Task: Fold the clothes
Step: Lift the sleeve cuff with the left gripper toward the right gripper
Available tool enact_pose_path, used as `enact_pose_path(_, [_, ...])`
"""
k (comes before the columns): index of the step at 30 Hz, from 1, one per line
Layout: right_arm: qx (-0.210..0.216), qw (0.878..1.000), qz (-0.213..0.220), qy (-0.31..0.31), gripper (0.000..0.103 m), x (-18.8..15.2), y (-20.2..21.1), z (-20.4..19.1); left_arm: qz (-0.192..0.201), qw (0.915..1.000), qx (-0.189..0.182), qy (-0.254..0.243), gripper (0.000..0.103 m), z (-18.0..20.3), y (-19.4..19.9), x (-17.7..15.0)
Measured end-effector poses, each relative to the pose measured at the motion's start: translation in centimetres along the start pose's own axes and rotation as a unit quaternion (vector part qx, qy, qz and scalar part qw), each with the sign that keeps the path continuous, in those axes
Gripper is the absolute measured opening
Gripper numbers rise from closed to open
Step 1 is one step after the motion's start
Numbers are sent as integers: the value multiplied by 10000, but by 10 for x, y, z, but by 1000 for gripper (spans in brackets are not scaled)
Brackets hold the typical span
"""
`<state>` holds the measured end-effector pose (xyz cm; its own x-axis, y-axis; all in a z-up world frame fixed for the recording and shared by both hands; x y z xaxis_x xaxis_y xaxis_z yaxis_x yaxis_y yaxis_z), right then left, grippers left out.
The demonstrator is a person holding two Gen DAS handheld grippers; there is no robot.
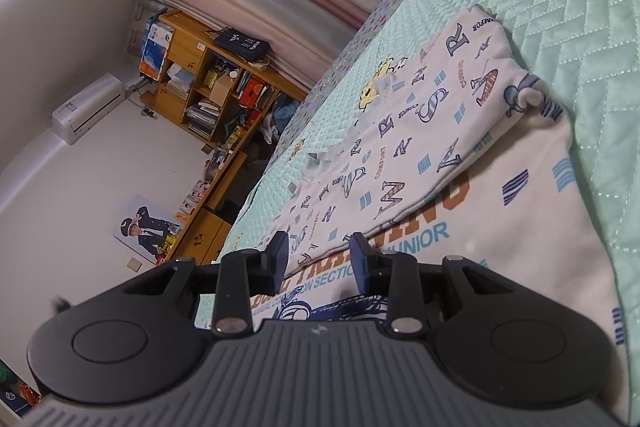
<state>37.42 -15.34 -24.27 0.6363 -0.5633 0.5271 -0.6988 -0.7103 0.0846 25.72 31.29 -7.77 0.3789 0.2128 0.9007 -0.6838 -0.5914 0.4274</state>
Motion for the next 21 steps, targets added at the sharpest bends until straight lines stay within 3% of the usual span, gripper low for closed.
enact_pose_path(4, [118,9999,62,-93,37,2,3,-1,585,9943,-692,-563,9,85,41,71])
enact_pose_path(6, [191,9997,88,-148,39,3,5,-1,765,9877,-986,-938,9,135,59,91])
enact_pose_path(10, [404,9987,166,-271,45,5,10,-1,902,9637,-1918,-1621,10,245,99,100])
enact_pose_path(13, [521,9976,193,-406,48,8,12,0,953,9363,-2542,-2228,10,316,130,71])
enact_pose_path(15, [467,9981,184,-366,48,9,12,-1,905,9142,-2859,-2725,10,352,145,33])
enact_pose_path(18, [315,9992,141,-181,50,7,13,-5,513,8671,-3277,-3717,11,388,154,-49])
enact_pose_path(19, [230,9995,138,-146,50,8,14,-5,224,8562,-3402,-3882,11,394,152,-78])
enact_pose_path(20, [87,9999,95,-56,49,8,14,-6,-52,8469,-3528,-3977,10,398,152,-104])
enact_pose_path(21, [-77,9999,17,91,45,6,14,-6,-145,8462,-3575,-3949,12,397,149,-117])
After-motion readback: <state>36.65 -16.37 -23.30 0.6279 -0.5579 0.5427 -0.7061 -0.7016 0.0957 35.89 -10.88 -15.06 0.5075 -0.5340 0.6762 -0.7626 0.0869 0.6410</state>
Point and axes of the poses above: each gripper's, at about its wrist camera, not at the fingertips, and y roughly against the way its jaws point, z to its right, x to its top, the point moved 8 cm from there along -y, roughly the way its jaws point, and after that the axes turned 10 degrees about z, right-handed, at the moved point
